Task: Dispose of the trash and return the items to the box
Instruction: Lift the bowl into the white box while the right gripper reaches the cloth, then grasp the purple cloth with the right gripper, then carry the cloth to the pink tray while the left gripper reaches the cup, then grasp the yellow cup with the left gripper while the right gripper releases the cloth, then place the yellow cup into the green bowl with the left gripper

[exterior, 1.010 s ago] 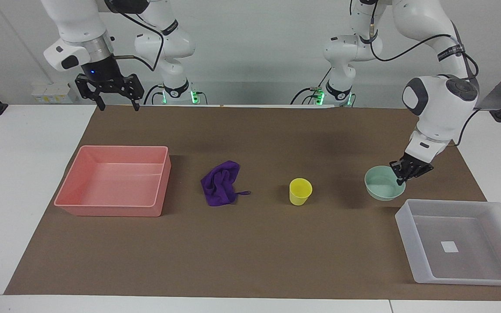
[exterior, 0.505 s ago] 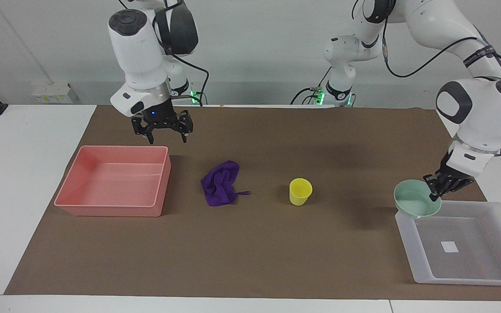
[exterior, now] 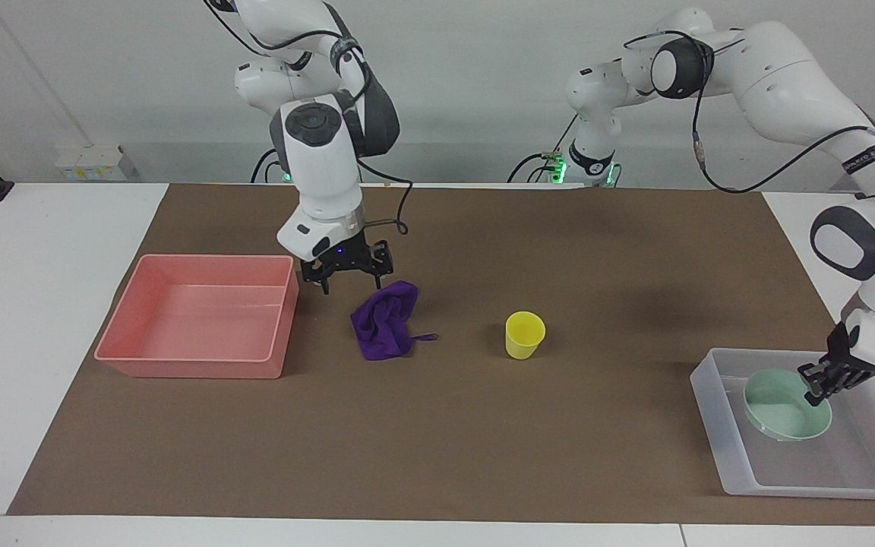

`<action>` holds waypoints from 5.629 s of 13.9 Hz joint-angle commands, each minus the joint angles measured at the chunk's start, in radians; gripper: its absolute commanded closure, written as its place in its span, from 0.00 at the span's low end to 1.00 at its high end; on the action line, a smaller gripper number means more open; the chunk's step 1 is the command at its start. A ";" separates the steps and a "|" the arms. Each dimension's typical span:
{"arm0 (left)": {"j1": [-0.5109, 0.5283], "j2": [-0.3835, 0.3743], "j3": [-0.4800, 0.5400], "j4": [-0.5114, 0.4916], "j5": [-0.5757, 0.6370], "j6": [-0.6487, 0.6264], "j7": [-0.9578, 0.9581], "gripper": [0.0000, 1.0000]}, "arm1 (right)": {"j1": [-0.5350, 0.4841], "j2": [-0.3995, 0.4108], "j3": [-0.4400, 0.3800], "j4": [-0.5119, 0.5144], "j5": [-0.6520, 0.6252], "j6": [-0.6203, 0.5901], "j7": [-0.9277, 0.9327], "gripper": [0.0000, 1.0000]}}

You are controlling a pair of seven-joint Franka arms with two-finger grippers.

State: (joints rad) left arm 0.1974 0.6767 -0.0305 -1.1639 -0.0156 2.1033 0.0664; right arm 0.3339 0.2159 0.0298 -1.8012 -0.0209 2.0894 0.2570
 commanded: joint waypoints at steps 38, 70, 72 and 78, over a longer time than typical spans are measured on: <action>-0.423 -0.437 -0.020 -0.646 0.020 0.170 -0.117 0.00 | -0.478 -0.234 -0.016 -0.157 -0.059 -0.046 -0.476 1.00; -0.050 -0.324 -0.020 -0.420 -0.024 0.178 0.028 1.00 | -0.303 -0.225 0.001 0.072 -0.059 -0.283 -0.064 0.00; 0.003 -0.251 -0.023 -0.329 -0.024 0.162 0.056 1.00 | -0.303 -0.236 -0.001 0.152 -0.057 -0.386 -0.068 0.00; 0.082 -0.051 -0.040 -0.135 -0.037 0.164 0.090 1.00 | -0.322 -0.279 -0.016 0.230 -0.013 -0.537 -0.152 0.00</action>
State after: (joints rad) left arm 0.2636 0.5715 -0.0539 -1.3768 -0.0331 2.2874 0.1340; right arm 0.0307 -0.0690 0.0131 -1.6196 -0.0592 1.6093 0.1603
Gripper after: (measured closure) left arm 0.965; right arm 0.000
